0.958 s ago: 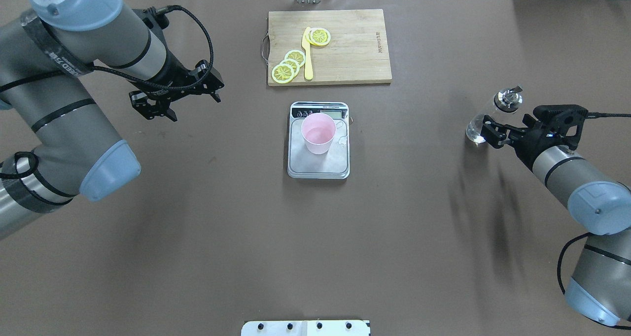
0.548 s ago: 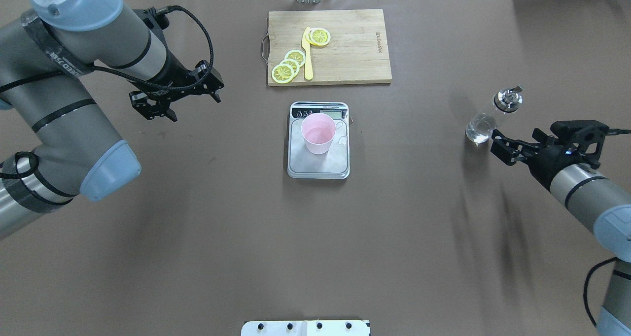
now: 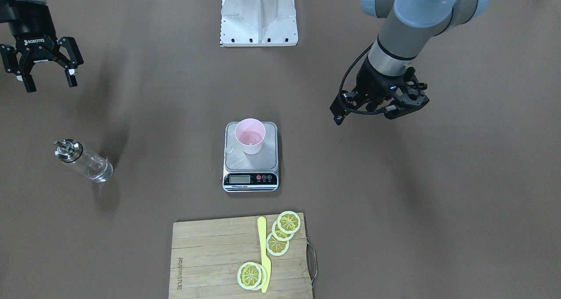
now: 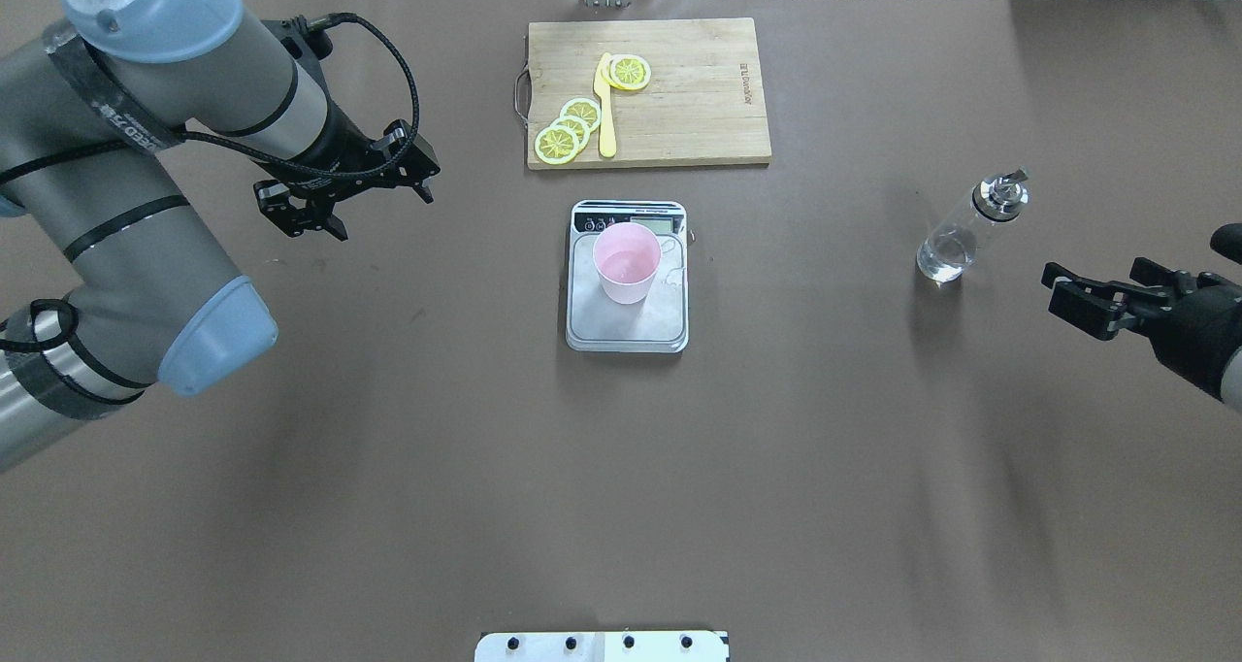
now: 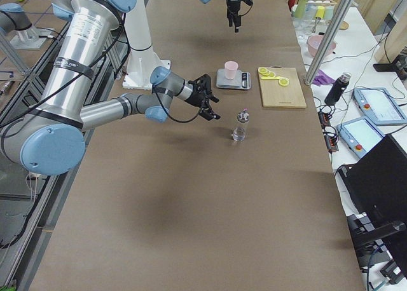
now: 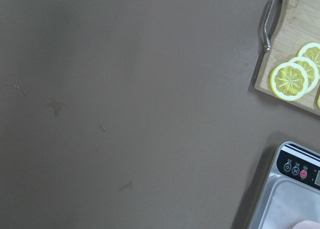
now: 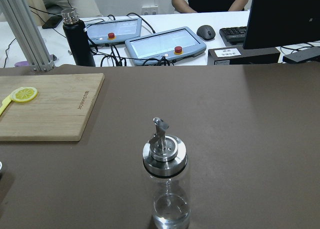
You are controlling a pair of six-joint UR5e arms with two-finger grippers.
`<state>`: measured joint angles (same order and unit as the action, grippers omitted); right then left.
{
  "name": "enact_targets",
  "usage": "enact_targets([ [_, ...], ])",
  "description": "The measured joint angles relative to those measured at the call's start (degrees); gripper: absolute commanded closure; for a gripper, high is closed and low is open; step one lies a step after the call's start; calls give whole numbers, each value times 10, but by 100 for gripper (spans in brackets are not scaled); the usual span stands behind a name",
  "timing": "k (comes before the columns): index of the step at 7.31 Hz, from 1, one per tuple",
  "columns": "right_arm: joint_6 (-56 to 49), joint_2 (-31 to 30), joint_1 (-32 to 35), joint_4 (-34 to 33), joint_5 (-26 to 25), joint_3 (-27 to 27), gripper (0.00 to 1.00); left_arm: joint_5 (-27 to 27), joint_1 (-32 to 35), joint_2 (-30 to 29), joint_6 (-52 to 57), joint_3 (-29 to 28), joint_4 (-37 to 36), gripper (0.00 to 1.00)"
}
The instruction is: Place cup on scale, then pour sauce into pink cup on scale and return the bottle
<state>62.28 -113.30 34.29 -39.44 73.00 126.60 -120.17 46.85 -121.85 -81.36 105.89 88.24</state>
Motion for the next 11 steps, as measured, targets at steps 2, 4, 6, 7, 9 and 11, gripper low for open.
enact_targets([
  [2,-71,36,147,-58,179,10,0,1,0,0,3,0,2,2],
  [4,-143,123,289,-169,345,-11,0,5,-1,-10,7,0,5,2],
  [6,-193,227,396,-283,478,-69,0,7,-12,-42,6,-14,10,2],
  [7,-234,264,427,-338,516,-92,0,9,-15,-52,6,-21,10,2],
  [9,-360,331,475,-482,575,-128,0,21,10,-57,63,-27,-5,2],
  [11,-572,370,510,-602,610,-185,0,24,86,-51,242,-31,-67,2],
])
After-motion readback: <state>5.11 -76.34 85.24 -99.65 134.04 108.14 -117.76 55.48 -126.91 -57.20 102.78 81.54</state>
